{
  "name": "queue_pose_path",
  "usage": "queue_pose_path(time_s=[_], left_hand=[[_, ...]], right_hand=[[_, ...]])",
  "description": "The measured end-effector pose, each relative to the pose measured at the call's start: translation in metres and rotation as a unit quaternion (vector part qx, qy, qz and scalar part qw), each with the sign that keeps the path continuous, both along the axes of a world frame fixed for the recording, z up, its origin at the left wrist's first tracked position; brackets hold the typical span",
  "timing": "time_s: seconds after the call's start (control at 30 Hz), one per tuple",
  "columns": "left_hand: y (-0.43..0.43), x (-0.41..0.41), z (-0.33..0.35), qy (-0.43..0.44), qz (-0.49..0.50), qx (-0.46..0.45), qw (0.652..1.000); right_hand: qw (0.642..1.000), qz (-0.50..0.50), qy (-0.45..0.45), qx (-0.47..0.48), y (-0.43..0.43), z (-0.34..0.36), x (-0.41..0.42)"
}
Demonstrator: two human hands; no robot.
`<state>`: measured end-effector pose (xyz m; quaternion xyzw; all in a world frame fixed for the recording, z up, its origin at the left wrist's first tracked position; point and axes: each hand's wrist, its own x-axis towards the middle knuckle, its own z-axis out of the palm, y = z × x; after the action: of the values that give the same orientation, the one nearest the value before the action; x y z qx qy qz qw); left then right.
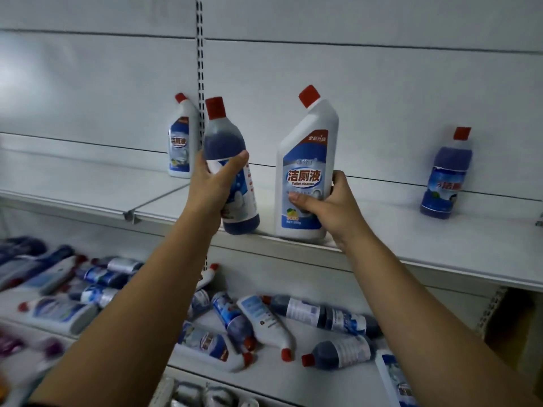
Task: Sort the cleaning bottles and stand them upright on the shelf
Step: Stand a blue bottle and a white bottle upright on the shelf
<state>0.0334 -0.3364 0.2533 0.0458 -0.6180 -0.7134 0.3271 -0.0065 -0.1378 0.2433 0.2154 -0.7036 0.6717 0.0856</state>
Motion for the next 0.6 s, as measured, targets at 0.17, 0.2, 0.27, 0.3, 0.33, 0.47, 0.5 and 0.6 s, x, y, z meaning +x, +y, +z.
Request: queue_pose_path(time_s=[0.17,0.2,0.27,0.3,0.33,0.47,0.5,0.6], left_hand=[[-0.060,-0.021,0.003,-0.018,0.014,-0.047,0.999],[-0.072,-0.028,0.003,-0.026,0.009,-0.058,0.998],[-0.096,-0.042,0.005,-0.044,-0.004,-0.074,0.996],[-0.109,-0.050,0.006,-0.049,-0.012,-0.079,0.996],[-0.122,-0.057,0.008,-0.054,-0.021,-0.081,0.995],[-0.176,-0.083,0.020,-0.062,-0.061,-0.105,0.991],[-0.189,-0.089,0.023,-0.061,-0.070,-0.122,0.988],[-0.224,-0.106,0.029,-0.065,-0.095,-0.159,0.980]], right_hand=[[0.998,0.044,-0.036,-0.001,-0.053,-0.002,-0.036],[0.998,0.049,-0.039,0.003,-0.065,-0.001,-0.045],[0.997,0.054,-0.049,0.014,-0.088,0.000,-0.061],[0.997,0.055,-0.055,0.018,-0.100,0.000,-0.071],[0.996,0.054,-0.063,0.019,-0.112,0.000,-0.079],[0.993,0.024,-0.094,0.059,-0.157,0.009,-0.108],[0.992,0.012,-0.096,0.083,-0.166,0.013,-0.112],[0.989,-0.017,-0.089,0.117,-0.189,0.024,-0.124]])
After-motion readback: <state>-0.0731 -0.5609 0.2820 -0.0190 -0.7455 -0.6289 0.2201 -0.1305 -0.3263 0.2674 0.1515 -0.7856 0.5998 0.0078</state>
